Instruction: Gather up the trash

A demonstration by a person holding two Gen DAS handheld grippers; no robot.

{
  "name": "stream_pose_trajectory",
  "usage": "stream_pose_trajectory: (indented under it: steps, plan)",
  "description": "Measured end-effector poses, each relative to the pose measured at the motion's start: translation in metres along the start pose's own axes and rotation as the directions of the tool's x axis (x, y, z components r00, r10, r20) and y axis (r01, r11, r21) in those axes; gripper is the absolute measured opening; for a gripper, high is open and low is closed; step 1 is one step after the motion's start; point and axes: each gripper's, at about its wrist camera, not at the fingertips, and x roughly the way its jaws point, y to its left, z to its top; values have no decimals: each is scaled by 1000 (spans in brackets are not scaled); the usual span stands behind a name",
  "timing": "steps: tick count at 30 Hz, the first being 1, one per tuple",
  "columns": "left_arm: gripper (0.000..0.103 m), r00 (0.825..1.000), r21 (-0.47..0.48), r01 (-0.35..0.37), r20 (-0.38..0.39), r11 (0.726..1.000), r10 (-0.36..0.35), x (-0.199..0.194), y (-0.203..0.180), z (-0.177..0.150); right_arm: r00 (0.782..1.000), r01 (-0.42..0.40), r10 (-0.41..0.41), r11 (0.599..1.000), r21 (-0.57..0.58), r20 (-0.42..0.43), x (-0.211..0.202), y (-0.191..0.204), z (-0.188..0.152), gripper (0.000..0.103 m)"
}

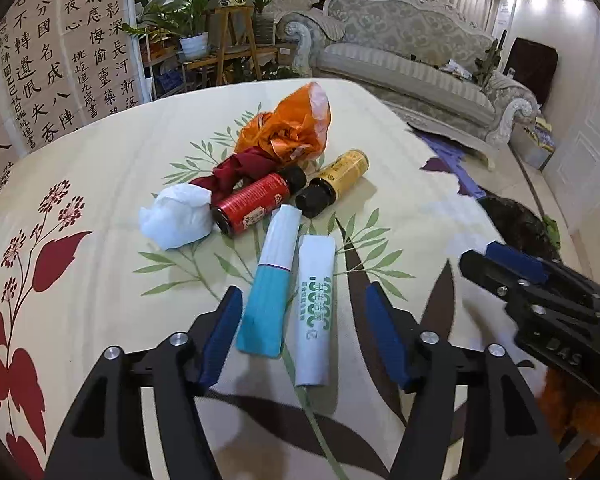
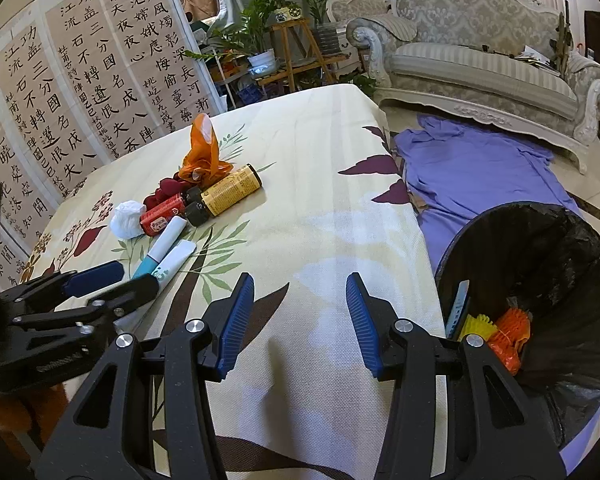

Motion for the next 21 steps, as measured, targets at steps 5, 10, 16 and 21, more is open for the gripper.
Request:
stream_pose_trajectory:
  steps: [5,10,16,21]
  plan:
    - [39,999,30,-44,9,999,44,7,0,-2,1000,-1,1,1000,-1,-1,0,1,0,47]
    - [11,997,54,-69,31,996,67,7,-1,-6,1000,5,-5,1000,-12,-1,1,3,0,47]
    - [8,998,30,-39,59,999,38,-3,5,-7,1000,2,-2,999,-33,-1,3,12,7,47]
    - [8,995,1,-27,96,1000,27,-21,16,-5,1000,-9,10,998,-70,7,8,29,19,47]
